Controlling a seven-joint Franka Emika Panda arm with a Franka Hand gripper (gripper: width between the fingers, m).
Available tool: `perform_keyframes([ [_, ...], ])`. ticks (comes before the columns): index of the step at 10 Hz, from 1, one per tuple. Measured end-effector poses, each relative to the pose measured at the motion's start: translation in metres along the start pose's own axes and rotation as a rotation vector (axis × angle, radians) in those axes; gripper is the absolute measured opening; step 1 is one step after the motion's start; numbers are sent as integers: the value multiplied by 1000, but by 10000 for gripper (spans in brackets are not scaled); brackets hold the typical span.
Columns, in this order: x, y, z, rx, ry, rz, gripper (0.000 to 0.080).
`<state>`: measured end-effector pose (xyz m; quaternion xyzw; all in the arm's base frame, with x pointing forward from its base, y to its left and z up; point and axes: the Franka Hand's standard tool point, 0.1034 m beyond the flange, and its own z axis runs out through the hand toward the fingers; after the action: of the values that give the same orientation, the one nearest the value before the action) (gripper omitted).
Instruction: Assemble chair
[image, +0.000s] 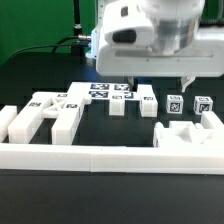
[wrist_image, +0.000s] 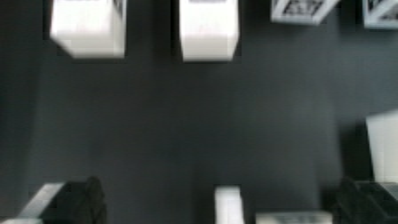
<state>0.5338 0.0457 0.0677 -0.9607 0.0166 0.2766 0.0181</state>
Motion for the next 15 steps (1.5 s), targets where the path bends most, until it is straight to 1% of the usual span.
perform_keyframes([
  [1, -14, 0, 18, -5, -95, 2, 648],
  [3, -28, -2, 36, -13, -204, 3, 648],
  [4, -35, 0, 38, -16, -314, 3, 648],
  [5, -25, 0, 39, -16, -328, 3, 648],
  [6, -22, -1, 39, -17, -316, 2, 648],
  [7, -23, -2, 42, -19, -317, 6, 648],
  [8, -23, -4, 54, -25, -323, 8, 648],
  [9, -22, -5, 62, -28, -323, 7, 648],
  [10, -21, -4, 65, -28, -319, 8, 648],
  [11, -19, -4, 72, -29, -322, 8, 648],
  [13, -19, -4, 74, -30, -325, 7, 648],
  [14, -19, -4, 74, -30, -326, 8, 533],
  [15, -19, -4, 74, -30, -326, 8, 381],
])
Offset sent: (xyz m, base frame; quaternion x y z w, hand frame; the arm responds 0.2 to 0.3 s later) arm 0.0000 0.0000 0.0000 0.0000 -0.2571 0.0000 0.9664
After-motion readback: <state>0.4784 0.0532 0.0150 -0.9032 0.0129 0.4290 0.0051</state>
